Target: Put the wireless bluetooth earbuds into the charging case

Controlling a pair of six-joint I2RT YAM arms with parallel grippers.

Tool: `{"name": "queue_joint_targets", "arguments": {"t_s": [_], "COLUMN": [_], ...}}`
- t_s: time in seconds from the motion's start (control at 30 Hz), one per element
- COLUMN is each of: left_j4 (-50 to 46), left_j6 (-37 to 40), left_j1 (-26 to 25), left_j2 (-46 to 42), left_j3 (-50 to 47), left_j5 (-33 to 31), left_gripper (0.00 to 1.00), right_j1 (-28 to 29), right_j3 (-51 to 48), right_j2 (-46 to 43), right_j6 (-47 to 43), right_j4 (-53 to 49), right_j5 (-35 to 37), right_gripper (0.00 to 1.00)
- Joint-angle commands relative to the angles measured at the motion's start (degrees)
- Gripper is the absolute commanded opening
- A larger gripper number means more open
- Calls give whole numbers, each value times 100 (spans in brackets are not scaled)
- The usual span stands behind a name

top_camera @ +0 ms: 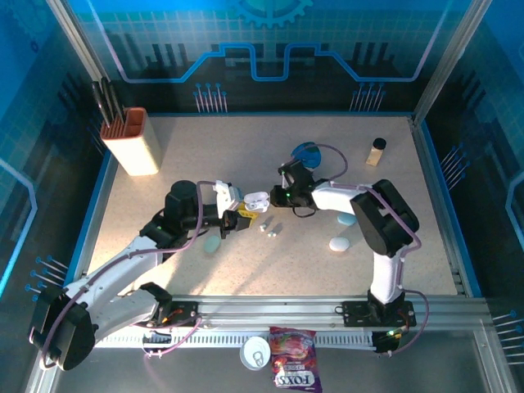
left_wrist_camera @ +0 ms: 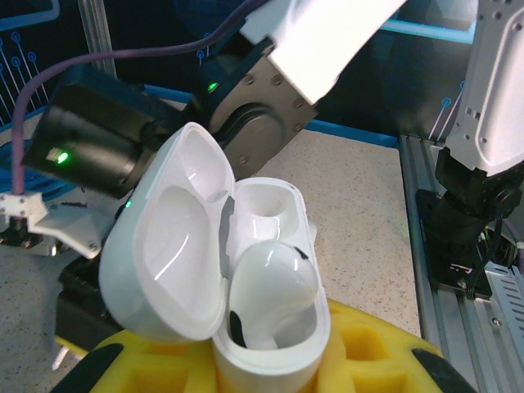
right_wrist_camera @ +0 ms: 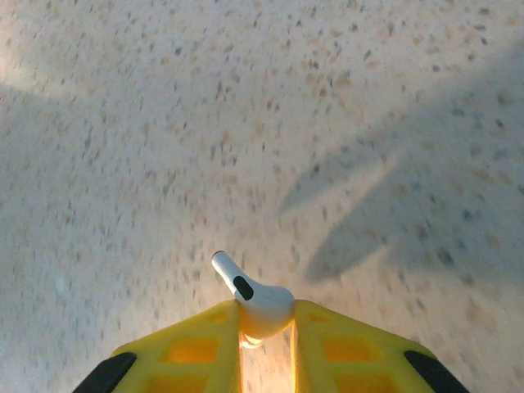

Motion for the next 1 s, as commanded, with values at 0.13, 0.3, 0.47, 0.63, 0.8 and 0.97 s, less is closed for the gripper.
{"name": "queue_joint_targets", "arguments": {"t_s": [0.13, 0.3, 0.47, 0.63, 0.8, 0.97], "left_j4": [-152, -341, -392, -425, -447, -460], "left_j6": [229, 368, 372, 402, 406, 417], "left_j1": [4, 4, 4, 4, 4, 8], "left_j2": [88, 155, 204, 236, 266, 273], "left_j3": [50, 111, 146, 164, 173, 173], "left_j5": [49, -94, -53, -56, -16, 11], "left_gripper": [5, 5, 5, 5, 5, 5], "right_j1": [-48, -67, -29, -4, 39, 40], "right_j3": [-979, -1483, -1563, -1687, -1787, -1735], "right_j2": [-1282, -1954, -2074, -2126, -2140, -2210], "right_j6": [-1066, -1250, -1333, -868, -500, -423], "right_j4": [314, 227, -520, -1226, -1851, -1906], "right_j5": [-125, -132, 77, -42, 5, 41], "right_gripper": [20, 20, 21, 20, 21, 37]}}
